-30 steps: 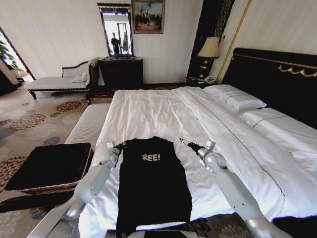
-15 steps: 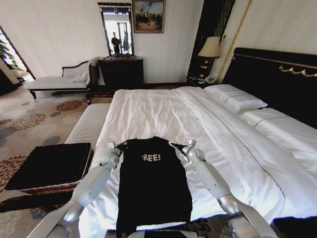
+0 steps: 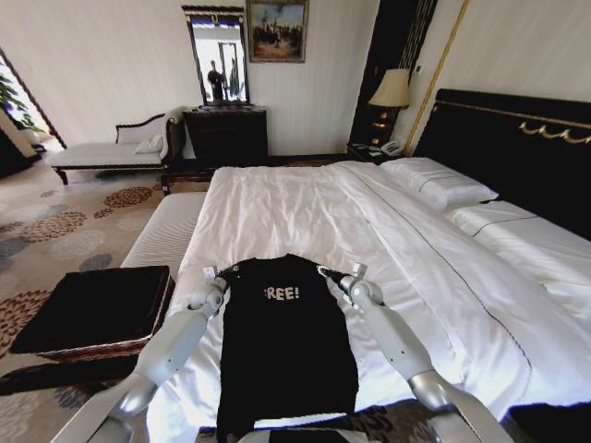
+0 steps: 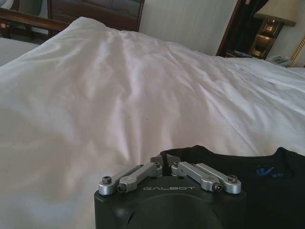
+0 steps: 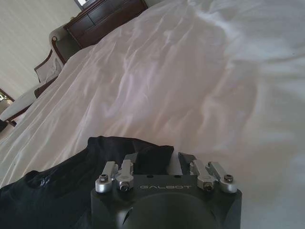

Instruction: Fold the clothes on the bed and place them into the basket.

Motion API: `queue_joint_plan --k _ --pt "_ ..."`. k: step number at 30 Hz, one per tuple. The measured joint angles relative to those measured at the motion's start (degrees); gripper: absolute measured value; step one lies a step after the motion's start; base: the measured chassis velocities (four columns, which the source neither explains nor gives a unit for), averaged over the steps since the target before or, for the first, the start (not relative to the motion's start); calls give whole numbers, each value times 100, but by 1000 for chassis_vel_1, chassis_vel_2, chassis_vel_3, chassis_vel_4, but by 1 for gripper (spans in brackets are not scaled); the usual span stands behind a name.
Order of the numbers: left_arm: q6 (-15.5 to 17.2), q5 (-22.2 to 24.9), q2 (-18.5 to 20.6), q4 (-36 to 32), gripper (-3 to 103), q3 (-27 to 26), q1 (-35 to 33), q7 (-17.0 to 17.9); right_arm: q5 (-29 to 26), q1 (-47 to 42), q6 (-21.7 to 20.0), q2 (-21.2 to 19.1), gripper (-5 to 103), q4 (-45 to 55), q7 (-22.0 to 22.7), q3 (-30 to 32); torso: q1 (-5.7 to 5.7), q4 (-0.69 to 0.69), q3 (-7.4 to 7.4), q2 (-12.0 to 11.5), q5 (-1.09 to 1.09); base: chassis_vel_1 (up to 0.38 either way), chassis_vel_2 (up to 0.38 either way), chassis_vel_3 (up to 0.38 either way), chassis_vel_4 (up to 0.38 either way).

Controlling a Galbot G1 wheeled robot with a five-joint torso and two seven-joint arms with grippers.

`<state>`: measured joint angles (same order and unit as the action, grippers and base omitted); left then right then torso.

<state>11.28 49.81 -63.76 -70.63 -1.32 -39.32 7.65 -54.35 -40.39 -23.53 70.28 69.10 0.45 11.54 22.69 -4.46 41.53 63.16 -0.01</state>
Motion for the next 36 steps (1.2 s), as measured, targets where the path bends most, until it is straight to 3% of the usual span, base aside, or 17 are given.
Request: queue_joint_plan --k 1,3,5,8,14,20,29,36 --pt "-2 -6 9 0 2 0 0 -4 4 -3 1 8 41 20 2 -4 0 0 0 0 0 0 0 0 0" --pt "-2 -7 11 0 2 0 0 -4 6 -3 2 9 41 22 3 -4 0 0 0 0 0 0 0 0 0" --pt "-5 -8 16 5 2 -10 8 -5 26 1 15 31 31 16 52 -18 0 1 0 0 0 0 0 0 0" --pt "-6 -7 16 8 2 -15 23 1 31 5 17 32 25 6 77 -18 0 1 0 0 0 0 0 0 0" --pt "-10 -4 24 -30 2 -27 8 15 37 16 17 -2 2 26 68 -42 0 0 0 0 0 0 0 0 0" --pt "-10 37 103 -199 2 -40 0 27 141 16 69 -61 2 194 93 -58 0 0 0 0 0 0 0 0 0" --pt "43 400 530 -974 2 -86 164 278 183 274 150 -403 2 729 258 -106 0 0 0 0 0 0 0 0 0" --pt "79 1002 963 -1023 2 203 997 255 114 870 183 -502 2 789 316 -314 0 1 1 0 -1 0 0 0 0"
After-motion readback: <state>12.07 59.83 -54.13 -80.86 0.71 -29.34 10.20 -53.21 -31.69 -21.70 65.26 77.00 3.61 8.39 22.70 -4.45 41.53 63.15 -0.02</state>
